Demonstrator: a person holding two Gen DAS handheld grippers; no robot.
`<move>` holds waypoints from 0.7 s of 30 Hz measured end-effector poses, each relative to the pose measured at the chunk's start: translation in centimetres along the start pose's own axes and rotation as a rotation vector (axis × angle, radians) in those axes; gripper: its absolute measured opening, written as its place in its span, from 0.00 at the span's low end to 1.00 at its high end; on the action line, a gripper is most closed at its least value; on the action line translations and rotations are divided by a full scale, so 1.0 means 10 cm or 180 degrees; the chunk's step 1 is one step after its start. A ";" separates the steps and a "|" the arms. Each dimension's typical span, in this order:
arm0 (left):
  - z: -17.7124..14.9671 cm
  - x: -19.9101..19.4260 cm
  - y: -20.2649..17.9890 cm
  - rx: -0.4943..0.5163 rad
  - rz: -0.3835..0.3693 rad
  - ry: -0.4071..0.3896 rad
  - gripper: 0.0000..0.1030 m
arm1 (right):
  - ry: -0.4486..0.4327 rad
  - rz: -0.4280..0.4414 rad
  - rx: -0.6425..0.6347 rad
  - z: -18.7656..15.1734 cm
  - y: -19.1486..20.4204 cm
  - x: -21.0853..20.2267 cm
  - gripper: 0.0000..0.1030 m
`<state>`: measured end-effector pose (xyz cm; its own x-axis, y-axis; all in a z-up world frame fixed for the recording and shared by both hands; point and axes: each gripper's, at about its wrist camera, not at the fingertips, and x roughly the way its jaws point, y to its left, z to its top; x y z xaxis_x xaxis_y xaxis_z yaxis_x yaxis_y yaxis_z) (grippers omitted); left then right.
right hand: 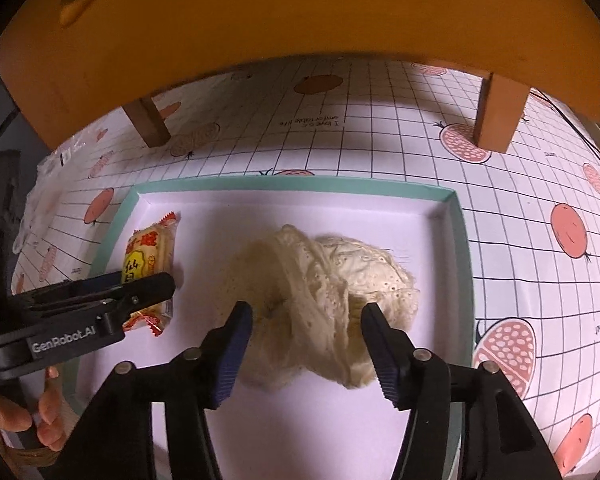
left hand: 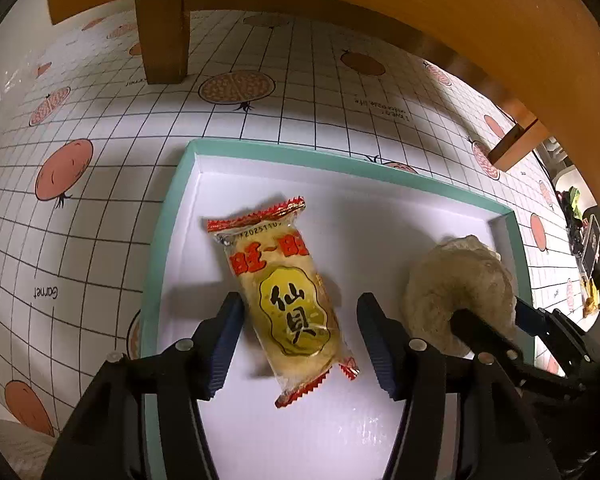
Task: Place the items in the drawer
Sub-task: 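Grasp the snack packet with the left tool while the right tool grasps the lace cloth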
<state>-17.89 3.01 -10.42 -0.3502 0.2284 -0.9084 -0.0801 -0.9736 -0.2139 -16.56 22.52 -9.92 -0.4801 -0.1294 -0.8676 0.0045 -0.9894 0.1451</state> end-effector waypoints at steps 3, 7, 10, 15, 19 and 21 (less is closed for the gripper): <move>0.00 0.01 -0.02 0.0058 0.0033 -0.0042 0.61 | 0.0026 -0.0042 -0.0078 -0.02 0.04 0.06 0.64; -0.01 0.02 -0.05 0.0162 0.0093 -0.0071 0.62 | 0.0059 -0.0133 -0.0204 -0.05 0.09 0.13 0.66; -0.02 0.03 -0.08 0.0245 0.0152 -0.0090 0.63 | 0.0071 -0.0189 -0.0273 -0.07 0.12 0.16 0.67; -0.04 0.03 -0.09 0.0327 0.0199 -0.0109 0.63 | 0.0064 -0.0302 -0.0381 -0.11 0.16 0.18 0.68; -0.06 0.04 -0.14 0.0424 0.0274 -0.0127 0.62 | 0.0047 -0.0340 -0.0401 -0.12 0.17 0.17 0.67; -0.07 0.05 -0.16 0.0470 0.0307 -0.0138 0.62 | 0.0056 -0.0349 -0.0395 -0.12 0.17 0.16 0.65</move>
<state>-17.29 4.64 -10.79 -0.4026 0.1366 -0.9051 -0.1792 -0.9814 -0.0685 -16.25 20.52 -11.61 -0.4681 -0.0201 -0.8834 0.0617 -0.9980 -0.0100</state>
